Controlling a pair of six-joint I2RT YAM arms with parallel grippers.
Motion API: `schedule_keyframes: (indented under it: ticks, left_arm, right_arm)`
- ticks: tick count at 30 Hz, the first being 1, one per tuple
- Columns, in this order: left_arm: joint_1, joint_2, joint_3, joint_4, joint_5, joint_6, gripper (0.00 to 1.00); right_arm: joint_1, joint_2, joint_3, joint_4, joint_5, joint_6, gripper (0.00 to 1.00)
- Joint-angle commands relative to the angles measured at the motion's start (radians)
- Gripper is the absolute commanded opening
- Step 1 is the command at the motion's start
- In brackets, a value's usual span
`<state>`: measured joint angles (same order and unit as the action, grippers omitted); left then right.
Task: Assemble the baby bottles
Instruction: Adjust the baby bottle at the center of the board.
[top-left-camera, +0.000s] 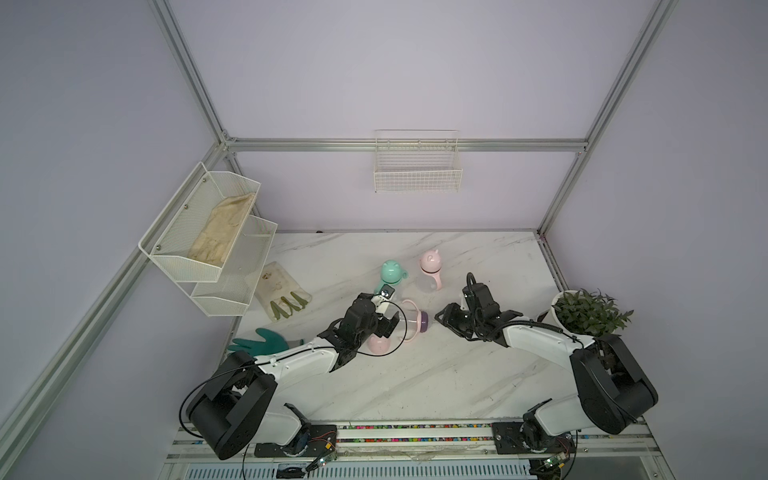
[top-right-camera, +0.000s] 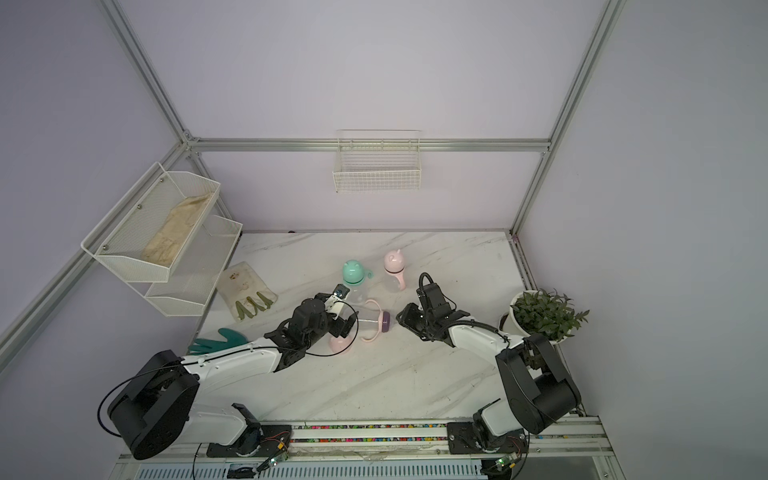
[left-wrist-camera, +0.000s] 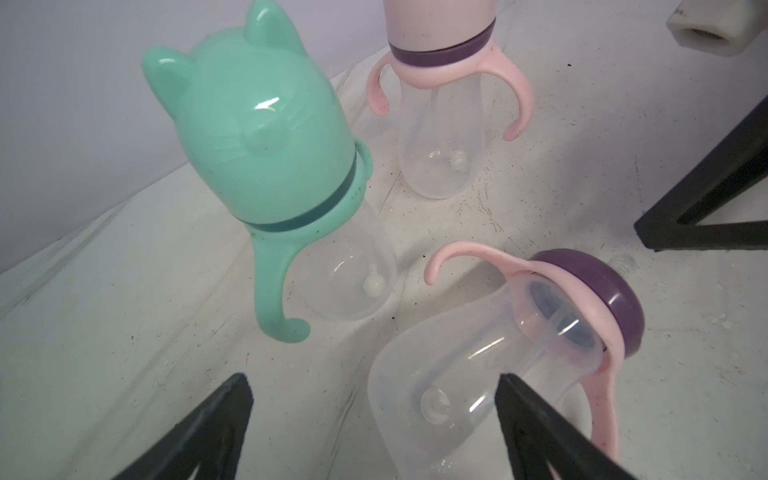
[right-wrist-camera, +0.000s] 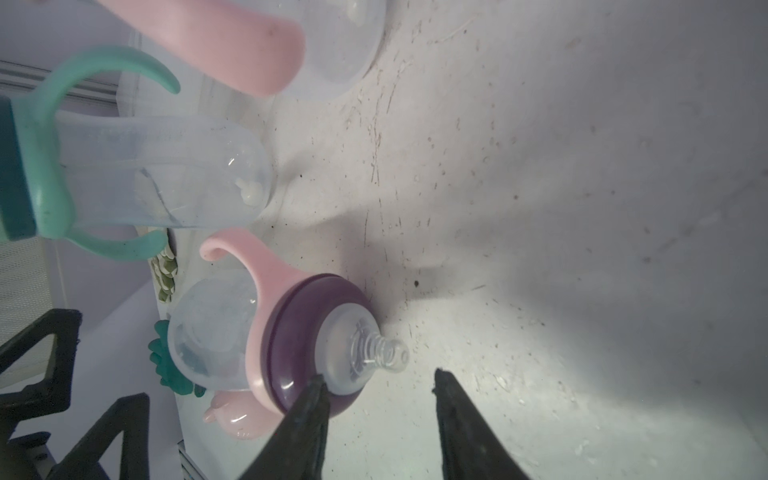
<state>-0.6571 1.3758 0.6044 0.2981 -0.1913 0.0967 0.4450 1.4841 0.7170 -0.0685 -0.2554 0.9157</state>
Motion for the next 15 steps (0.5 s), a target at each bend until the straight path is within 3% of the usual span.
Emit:
schedule_keyframes:
  ticks: [1,15]
  left_arm:
    - [-0.002,0.011,0.040,0.045,-0.017,-0.008,0.92]
    - [-0.002,0.023,0.026,0.042,-0.010,-0.019,0.92]
  right_arm:
    - [-0.003,0.028,-0.020,0.118,-0.016,0.082,0.45]
    - [-0.003,0.098,-0.058,0.262,-0.045,0.171,0.37]
